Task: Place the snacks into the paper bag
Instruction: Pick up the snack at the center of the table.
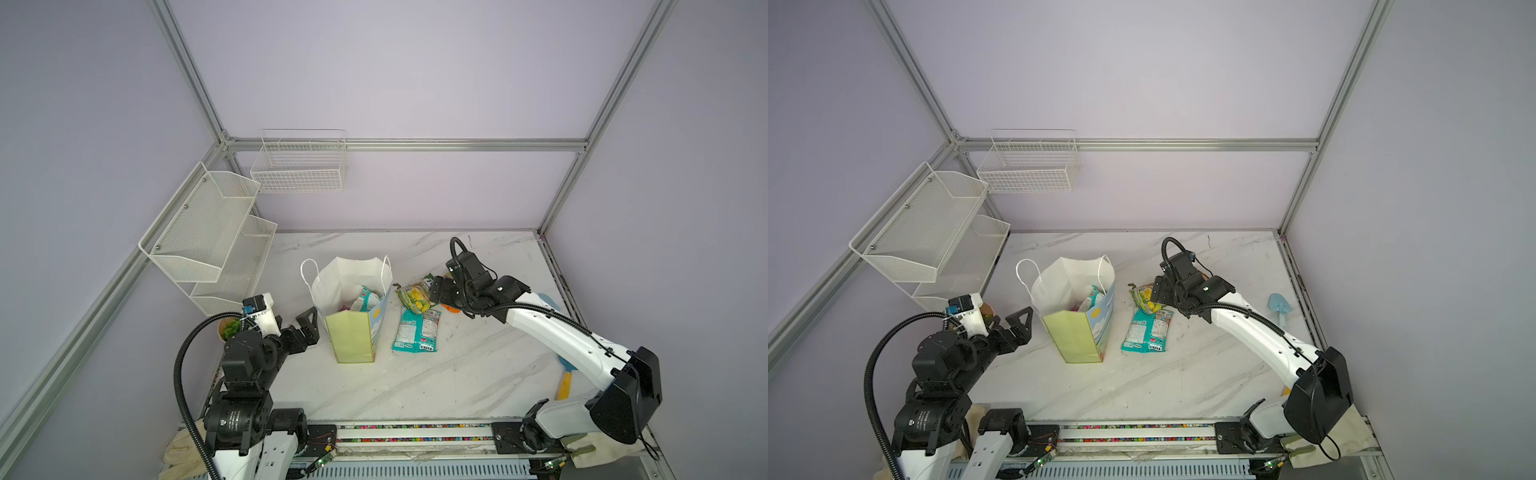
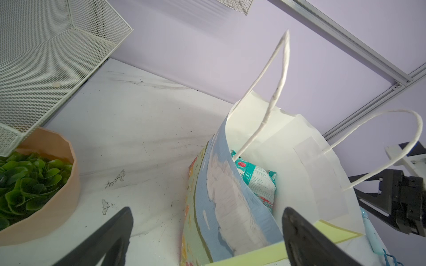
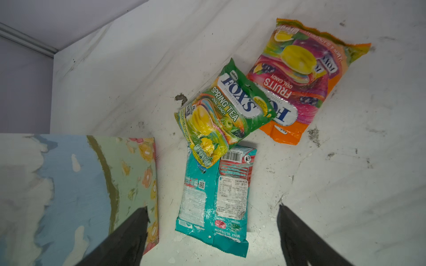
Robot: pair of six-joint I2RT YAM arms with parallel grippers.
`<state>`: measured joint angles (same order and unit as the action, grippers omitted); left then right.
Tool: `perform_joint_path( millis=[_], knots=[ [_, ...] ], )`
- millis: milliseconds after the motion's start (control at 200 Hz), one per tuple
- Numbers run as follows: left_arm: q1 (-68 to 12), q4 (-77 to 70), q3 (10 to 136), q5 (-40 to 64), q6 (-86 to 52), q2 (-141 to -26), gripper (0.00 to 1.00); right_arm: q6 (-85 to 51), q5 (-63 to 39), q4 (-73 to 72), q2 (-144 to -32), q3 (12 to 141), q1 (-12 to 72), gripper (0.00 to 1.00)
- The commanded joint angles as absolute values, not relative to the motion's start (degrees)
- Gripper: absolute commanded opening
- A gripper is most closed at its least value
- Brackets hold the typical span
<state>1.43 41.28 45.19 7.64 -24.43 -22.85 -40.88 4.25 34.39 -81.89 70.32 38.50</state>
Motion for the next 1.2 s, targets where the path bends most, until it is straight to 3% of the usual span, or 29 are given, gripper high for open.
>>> perform_joint_path(
  millis=[0,370,640,1140,1195],
  knots=[
    [1.15,39.46,43.03,7.55,-24.41,-22.41,1.00,-42.59,-0.72,28.85,-82.86,66.73,38.14,0.93],
    [1.07,39.46,43.02,7.47,-24.43,-22.24,1.00,-45.27,-5.23,18.45,-86.99,54.64,38.14,0.93],
    [1.10,39.53,42.98,7.56,-24.46,-22.33,1.00,-45.63,-7.34,13.36,-91.21,52.74,38.14,0.91],
    [1.11,39.55,42.99,7.32,-24.35,-22.32,1.00,-46.82,-8.26,8.55,-96.98,51.31,38.69,0.80],
    [1.12,39.48,42.90,7.21,-24.35,-22.35,1.00,-47.10,-8.41,8.16,-97.40,51.14,38.76,0.75]
  ],
)
